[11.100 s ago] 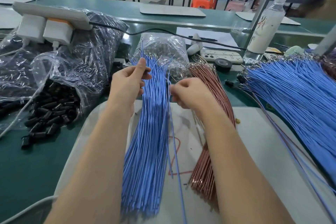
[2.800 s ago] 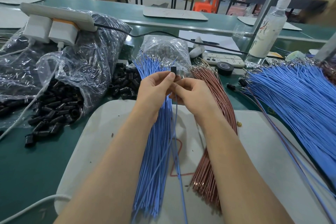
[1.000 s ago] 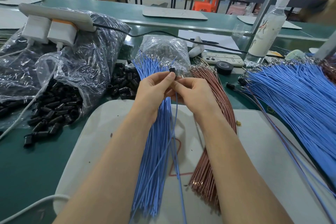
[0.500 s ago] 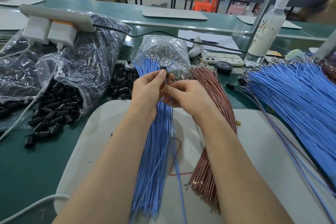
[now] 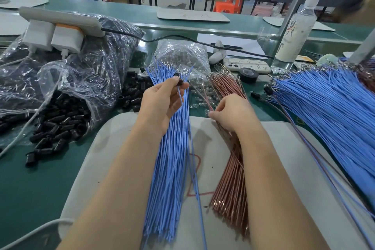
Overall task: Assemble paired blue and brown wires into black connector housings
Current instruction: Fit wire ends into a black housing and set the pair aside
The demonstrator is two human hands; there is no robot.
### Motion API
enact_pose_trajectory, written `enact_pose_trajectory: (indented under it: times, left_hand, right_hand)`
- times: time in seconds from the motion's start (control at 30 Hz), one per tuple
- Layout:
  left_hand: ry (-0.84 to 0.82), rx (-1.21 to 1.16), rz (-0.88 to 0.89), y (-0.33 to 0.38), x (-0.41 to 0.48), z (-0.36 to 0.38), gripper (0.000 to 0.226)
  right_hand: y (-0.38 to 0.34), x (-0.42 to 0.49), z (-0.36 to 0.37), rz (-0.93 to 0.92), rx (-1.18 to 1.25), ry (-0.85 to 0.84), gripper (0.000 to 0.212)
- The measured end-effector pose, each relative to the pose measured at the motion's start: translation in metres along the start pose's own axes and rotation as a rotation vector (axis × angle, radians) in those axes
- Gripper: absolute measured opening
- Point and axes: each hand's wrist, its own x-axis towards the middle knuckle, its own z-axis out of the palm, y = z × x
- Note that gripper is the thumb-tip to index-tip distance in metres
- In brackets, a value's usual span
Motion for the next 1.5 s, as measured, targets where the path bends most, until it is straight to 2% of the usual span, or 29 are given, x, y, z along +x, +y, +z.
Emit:
enact_pose_trajectory:
  times: [0.2, 0.3, 0.33, 0.4, 0.5, 0.63, 0.73, 0.8, 0.87, 0.93, 0.97, 1.03, 1.07, 1.17, 1.33, 1.4, 1.5]
  left_hand:
    - [-0.076, 0.018, -0.023, -0.002, 0.0, 0.001, 0.017]
    - [-0.195, 0.072, -0.064, -0.002, -0.002, 0.002, 0.011]
    - [-0.252, 0.088, -0.086, -0.002, -0.004, 0.003, 0.009]
    - [-0.367, 0.099, -0.129, -0.002, -0.009, 0.006, 0.004]
    - [-0.489, 0.13, -0.133, -0.001, -0.014, 0.007, 0.013]
    - [-0.574, 0.233, -0.172, -0.002, -0.014, 0.004, 0.011]
    - [-0.7, 0.295, -0.2, -0.003, -0.016, 0.003, 0.011]
    - [-0.714, 0.295, -0.162, -0.004, -0.016, 0.004, 0.013]
    - [-0.611, 0.256, -0.081, -0.005, -0.013, 0.005, 0.012]
    - [-0.466, 0.172, -0.009, -0.003, -0.008, 0.004, 0.01]
    - [-0.407, 0.131, 0.019, -0.001, -0.007, 0.003, 0.012]
    - [-0.334, 0.079, 0.06, 0.0, -0.005, 0.001, 0.017]
    - [-0.314, 0.063, 0.074, 0.0, -0.004, 0.001, 0.019]
    - [-0.268, 0.031, 0.107, -0.002, -0.003, 0.001, 0.02]
    - [-0.235, 0.015, 0.147, -0.004, -0.002, 0.002, 0.019]
    - [-0.234, 0.023, 0.14, -0.004, -0.002, 0.002, 0.018]
    - [-0.18, 0.062, 0.134, -0.006, 0.0, 0.002, 0.011]
  right_hand:
    - [0.003, -0.004, -0.01, -0.092, 0.236, 0.23, 0.014]
    - [-0.001, -0.006, -0.014, -0.192, 0.405, 0.405, 0.01]
    - [-0.004, -0.008, -0.015, -0.216, 0.538, 0.418, 0.009]
    - [-0.01, -0.011, -0.015, -0.236, 0.839, 0.34, 0.009]
    - [-0.013, -0.01, -0.014, -0.195, 1.12, 0.247, 0.006]
    - [-0.007, -0.004, -0.016, -0.093, 1.483, 0.3, 0.005]
    - [-0.003, -0.002, -0.018, -0.047, 1.698, 0.324, 0.007]
    - [-0.003, -0.002, -0.017, -0.013, 1.693, 0.281, 0.006]
    - [-0.001, -0.003, -0.017, -0.003, 1.377, 0.15, 0.012]
    - [0.005, -0.004, -0.019, -0.035, 1.01, -0.111, 0.027]
    - [0.007, -0.005, -0.021, -0.067, 0.915, -0.268, 0.03]
    - [0.007, -0.009, -0.024, -0.168, 0.807, -0.498, 0.025]
    - [0.006, -0.012, -0.023, -0.221, 0.763, -0.551, 0.019]
    - [0.0, -0.017, -0.019, -0.302, 0.755, -0.611, 0.011]
    - [-0.003, -0.021, -0.02, -0.311, 0.856, -0.672, 0.01]
    - [-0.005, -0.021, -0.019, -0.324, 0.89, -0.603, 0.007]
    - [-0.004, -0.019, -0.021, -0.317, 1.116, -0.304, 0.005]
